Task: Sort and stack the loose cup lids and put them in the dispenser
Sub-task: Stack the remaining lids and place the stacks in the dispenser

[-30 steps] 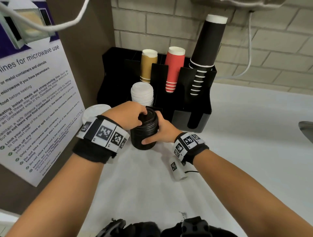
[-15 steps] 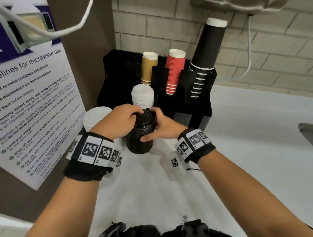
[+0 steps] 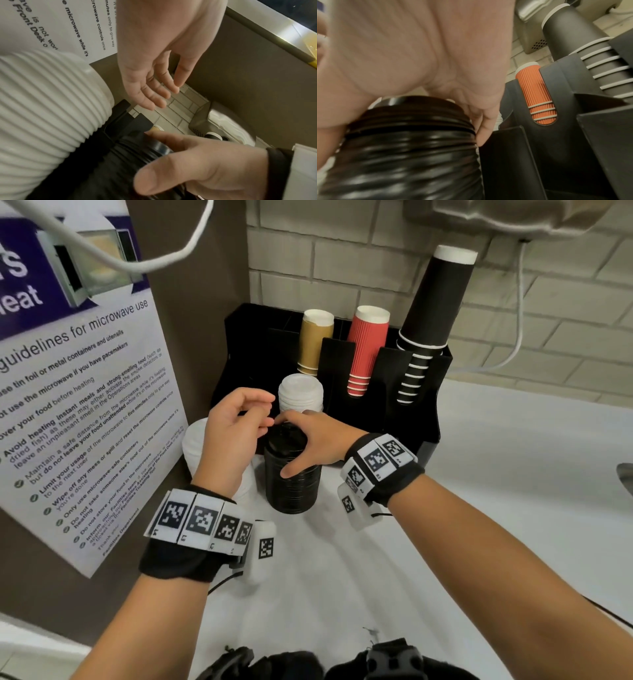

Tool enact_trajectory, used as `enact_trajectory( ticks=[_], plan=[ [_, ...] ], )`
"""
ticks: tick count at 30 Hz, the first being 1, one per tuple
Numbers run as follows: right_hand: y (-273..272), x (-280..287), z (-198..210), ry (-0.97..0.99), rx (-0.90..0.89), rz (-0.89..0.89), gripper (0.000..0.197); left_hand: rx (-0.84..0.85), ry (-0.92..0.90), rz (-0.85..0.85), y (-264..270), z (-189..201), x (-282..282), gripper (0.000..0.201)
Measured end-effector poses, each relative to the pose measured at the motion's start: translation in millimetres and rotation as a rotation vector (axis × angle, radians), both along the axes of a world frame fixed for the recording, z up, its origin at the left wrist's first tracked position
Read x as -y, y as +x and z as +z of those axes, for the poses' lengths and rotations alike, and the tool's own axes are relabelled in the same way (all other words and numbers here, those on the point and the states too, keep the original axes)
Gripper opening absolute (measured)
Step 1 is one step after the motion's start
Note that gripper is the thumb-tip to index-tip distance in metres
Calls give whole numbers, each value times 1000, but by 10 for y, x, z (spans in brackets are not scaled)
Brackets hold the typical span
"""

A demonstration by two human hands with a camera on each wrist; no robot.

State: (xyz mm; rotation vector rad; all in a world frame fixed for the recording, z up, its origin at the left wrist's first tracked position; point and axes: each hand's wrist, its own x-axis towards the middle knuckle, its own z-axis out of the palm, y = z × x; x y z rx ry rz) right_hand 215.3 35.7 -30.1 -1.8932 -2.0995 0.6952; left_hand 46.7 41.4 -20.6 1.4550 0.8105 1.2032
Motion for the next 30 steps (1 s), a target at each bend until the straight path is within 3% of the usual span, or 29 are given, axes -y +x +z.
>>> enact_trajectory(
  ticks=[4,6,9,11,14,24,30],
  plan=[
    [33,46,89,109,-112,-40,84,62,51,43,-13,-17,20,25],
    [44,112,191,205,-280,-67,76,84,95,20,-18,-32,35,27],
    [8,265,340,231,-662,-23,68,-9,175,-124,-3,-85,48,78],
    [-29,353,401,202,-787,15,65,2,209,-206,33,-92,79,95],
    [-38,429,445,198,-798,37,61,98,227,-254,80,-101,105,92],
    [179,558,584,116,-794,16,60,129,230,-302,148,-111,140,86],
    [236,615,599,146,-785,-1,64,101,194,-333,193,-102,165,97]
  ],
)
